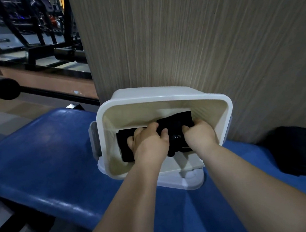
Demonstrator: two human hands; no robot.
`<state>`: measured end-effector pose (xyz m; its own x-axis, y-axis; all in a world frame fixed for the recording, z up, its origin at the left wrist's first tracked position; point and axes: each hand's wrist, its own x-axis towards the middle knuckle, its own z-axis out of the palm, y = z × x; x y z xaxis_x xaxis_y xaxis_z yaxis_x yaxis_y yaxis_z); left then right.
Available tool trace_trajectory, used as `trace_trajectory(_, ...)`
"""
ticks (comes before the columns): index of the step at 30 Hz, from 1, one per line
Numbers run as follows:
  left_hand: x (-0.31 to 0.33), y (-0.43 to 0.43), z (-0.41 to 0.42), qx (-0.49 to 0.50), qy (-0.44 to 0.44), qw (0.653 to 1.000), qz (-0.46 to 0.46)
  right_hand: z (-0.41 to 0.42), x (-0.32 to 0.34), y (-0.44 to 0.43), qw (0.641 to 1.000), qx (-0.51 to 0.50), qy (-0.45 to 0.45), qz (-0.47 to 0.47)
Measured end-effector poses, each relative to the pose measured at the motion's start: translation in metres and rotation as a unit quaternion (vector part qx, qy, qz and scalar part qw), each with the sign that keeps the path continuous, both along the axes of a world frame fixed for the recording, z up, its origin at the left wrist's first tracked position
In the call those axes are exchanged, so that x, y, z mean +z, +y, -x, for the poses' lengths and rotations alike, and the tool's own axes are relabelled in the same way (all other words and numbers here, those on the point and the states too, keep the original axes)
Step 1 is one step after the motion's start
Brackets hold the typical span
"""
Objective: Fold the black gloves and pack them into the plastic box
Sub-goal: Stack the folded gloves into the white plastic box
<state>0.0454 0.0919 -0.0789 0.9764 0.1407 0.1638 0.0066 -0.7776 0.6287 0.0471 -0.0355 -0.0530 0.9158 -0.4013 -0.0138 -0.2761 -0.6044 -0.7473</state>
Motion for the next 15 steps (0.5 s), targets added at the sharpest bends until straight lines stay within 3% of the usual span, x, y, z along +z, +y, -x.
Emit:
trace_trajectory(3,0.0,-0.001,0.001,-0.012,0.02,0.999,-0.029,0.006,-0.003,0.002,0.999,0.02,-0.009,0.029)
trace_trajectory(9,-0.003,-0.005,0.003,0.006,0.014,1.0,-0.02,0.023,-0.004,0.003,0.979,0.05,-0.082,0.179)
trace_trajectory(15,-0.002,-0.005,0.004,0.02,0.004,0.996,0.087,0.022,-0.005,-0.002,0.983,0.081,-0.056,0.152)
